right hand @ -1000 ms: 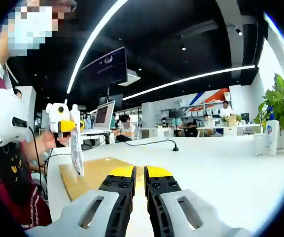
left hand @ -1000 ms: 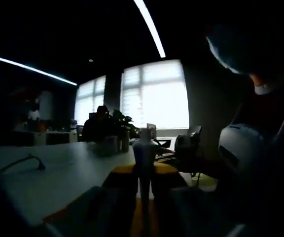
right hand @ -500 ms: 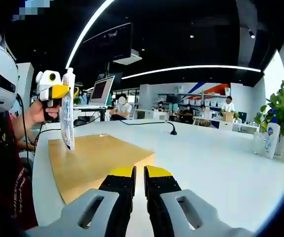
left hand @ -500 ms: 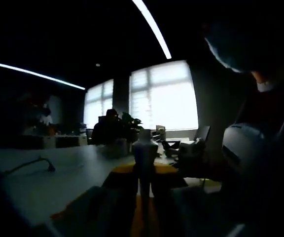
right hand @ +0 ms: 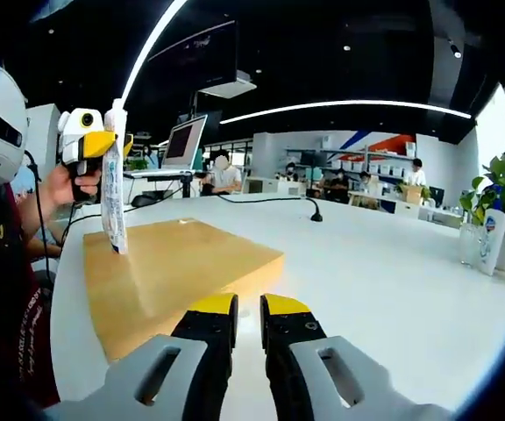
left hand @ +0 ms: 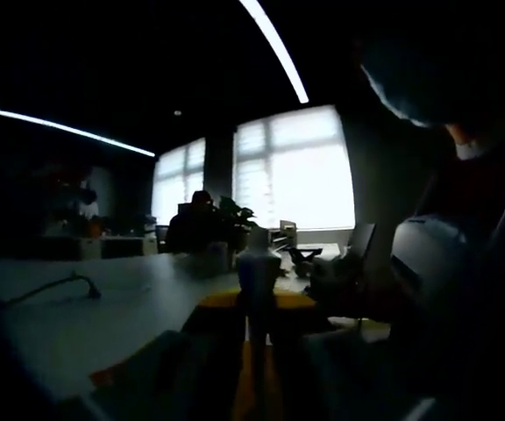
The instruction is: Pick up the toothpaste unscrew the cap squeeze it onto the small board screw the cap back on and return it to the table
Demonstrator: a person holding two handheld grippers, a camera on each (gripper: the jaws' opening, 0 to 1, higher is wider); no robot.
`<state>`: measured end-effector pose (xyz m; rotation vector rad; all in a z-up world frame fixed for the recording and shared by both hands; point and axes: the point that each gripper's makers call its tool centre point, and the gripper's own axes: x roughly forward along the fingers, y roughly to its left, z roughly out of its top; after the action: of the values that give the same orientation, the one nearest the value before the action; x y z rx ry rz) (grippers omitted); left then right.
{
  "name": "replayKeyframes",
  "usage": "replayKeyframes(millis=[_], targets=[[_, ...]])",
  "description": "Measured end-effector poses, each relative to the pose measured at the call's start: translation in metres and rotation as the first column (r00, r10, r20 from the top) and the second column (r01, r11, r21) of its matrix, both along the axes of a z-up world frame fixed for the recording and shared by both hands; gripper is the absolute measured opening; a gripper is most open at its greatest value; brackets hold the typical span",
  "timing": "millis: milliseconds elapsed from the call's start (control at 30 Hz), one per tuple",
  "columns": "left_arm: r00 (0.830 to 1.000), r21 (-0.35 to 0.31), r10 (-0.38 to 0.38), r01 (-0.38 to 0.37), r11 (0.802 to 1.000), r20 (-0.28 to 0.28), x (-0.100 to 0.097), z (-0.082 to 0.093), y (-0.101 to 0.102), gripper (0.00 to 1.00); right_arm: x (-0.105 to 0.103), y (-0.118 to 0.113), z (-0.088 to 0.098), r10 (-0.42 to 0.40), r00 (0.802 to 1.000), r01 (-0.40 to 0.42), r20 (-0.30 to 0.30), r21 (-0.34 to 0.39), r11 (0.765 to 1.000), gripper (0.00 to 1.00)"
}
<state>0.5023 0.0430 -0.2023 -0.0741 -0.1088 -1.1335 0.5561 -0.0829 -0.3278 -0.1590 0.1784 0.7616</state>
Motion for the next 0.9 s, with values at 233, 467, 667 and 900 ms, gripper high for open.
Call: replayKeyframes(millis=[233,467,667,900], targets=[[1.000,-0.006,0.006,-0.006,1.000,-0.007,0.001,0.000,0.005,0.10,0.003,0.008,-0.013,-0.005,0.999,0.004,-0.044,-0.025,1.000,0.10],[1.000,-0.008,0.007,-0.007,1.000,-0.009,0.001,0.000,0.007,0.10,0.004,0.009,-0.020,-0.014,0.997,0.012,-0.071,-0.034,0.999,0.10],[1.000,-0.008,0.005,-0.005,1.000,-0.008,-0.001,0.000,0.007,0.10,0.004,0.010,-0.022,-0.015,0.997,0.011,-0.080,-0.043,0.999,0.10],[1.000,-0.014,0.003,-0.003,1.000,-0.012,-0.002,0.000,0.005,0.10,0.006,0.011,-0.025,-0.015,0.996,0.010,-0.087,-0.060,0.998,0.10]])
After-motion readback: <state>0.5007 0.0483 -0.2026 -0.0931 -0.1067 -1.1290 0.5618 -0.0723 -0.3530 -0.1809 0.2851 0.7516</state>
